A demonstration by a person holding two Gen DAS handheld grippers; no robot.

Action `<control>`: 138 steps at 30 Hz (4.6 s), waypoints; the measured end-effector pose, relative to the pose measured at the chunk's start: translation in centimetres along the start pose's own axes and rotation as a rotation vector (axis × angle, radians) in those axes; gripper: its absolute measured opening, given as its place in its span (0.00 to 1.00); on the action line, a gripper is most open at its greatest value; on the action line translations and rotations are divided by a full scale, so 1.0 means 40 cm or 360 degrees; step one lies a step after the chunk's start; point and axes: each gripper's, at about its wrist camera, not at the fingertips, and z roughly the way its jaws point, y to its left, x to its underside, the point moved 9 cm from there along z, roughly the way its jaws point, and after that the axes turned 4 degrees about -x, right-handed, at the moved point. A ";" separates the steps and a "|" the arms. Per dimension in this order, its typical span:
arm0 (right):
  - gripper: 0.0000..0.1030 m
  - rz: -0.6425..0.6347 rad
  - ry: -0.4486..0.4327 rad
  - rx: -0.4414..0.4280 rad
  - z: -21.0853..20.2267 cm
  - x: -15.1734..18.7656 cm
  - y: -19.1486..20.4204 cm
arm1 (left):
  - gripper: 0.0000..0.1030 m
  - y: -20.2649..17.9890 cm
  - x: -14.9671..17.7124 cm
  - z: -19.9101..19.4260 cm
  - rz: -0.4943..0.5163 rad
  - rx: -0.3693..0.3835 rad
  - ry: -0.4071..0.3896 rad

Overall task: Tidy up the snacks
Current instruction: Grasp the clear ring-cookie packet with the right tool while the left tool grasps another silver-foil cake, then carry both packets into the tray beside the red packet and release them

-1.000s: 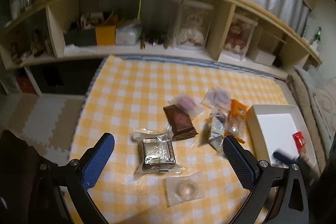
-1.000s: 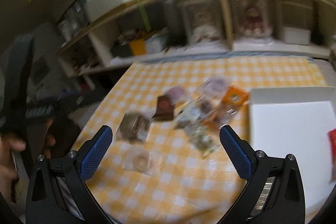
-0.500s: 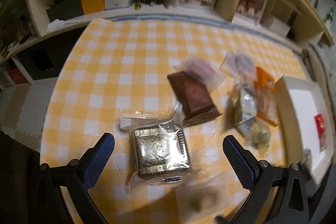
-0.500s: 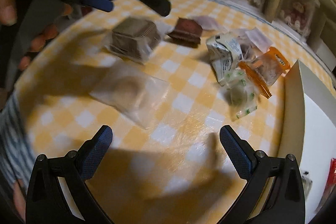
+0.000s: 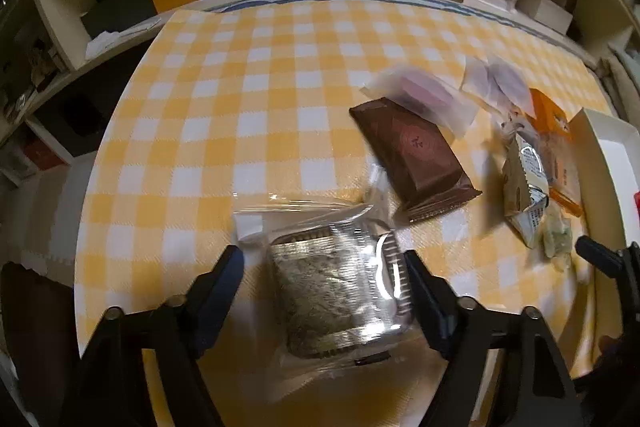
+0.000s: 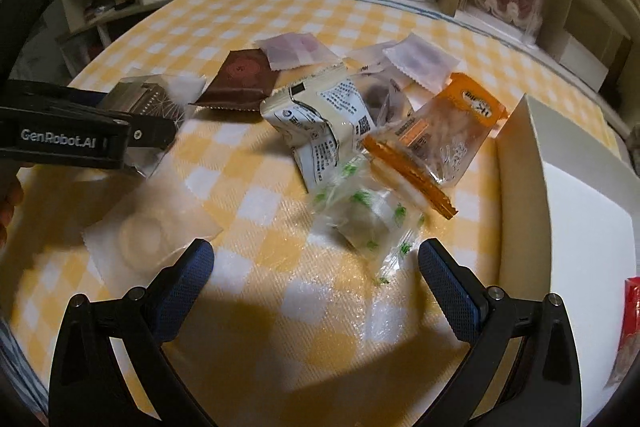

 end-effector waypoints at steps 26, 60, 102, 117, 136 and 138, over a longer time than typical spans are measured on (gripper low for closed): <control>0.81 0.0959 -0.0020 -0.0118 -0.006 -0.023 0.193 | 0.52 0.186 0.032 -0.162 -0.0279 0.0064 -0.0088; 0.43 0.0510 -0.0355 -0.0089 -0.298 -0.193 0.005 | 0.52 0.088 0.069 -0.516 -0.0209 0.0052 -0.0409; 0.43 0.0620 -0.0225 0.0227 -0.620 0.188 -0.657 | 0.52 -0.750 0.087 -0.450 0.0037 0.0569 -0.0168; 0.44 0.0702 -0.0029 -0.0008 -0.484 0.287 -0.682 | 0.52 -0.855 0.083 -0.196 -0.0170 0.0699 0.0154; 0.67 0.0763 0.0048 -0.0005 -0.467 0.327 -0.715 | 0.55 -0.870 0.078 -0.197 0.0089 0.0610 0.0060; 0.67 0.0764 0.0044 -0.0004 -0.478 0.332 -0.715 | 0.34 -0.870 0.096 -0.214 0.0115 0.0627 0.0085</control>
